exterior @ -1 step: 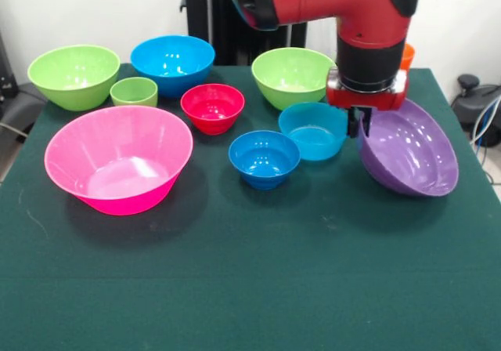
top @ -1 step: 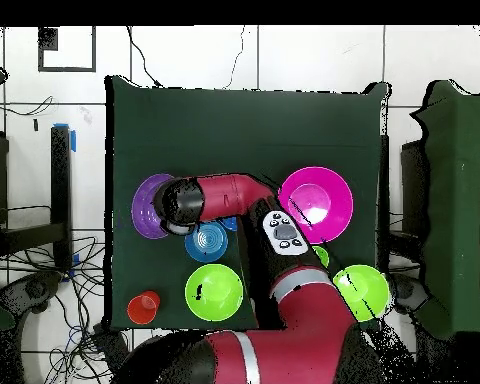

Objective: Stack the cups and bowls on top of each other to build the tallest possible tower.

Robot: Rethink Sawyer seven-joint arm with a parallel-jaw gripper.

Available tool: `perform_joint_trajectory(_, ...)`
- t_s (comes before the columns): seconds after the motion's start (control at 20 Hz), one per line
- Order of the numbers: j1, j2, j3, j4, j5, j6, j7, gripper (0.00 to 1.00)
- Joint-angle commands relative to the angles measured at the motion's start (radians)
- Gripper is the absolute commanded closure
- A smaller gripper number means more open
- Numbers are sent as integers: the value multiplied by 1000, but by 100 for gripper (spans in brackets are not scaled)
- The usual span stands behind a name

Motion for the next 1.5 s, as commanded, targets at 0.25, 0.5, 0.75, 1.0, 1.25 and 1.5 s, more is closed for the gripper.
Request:
perform_joint_trajectory(0.25, -78, 56, 125, -56, -1, 149, -187, 100)
perform_joint_trajectory(0.5, -112, 63, 164, -45, 6, 171, -198, 100)
perform_joint_trajectory(0.75, -151, 59, 203, -30, 10, 203, -212, 100)
perform_joint_trajectory(1.0, -198, 64, 248, -7, 4, 214, -229, 100)
perform_joint_trajectory(1.25, -257, 95, 300, -4, -2, 222, -269, 100)
perform_joint_trajectory(1.5, -309, 152, 336, -40, -28, 258, -326, 100)
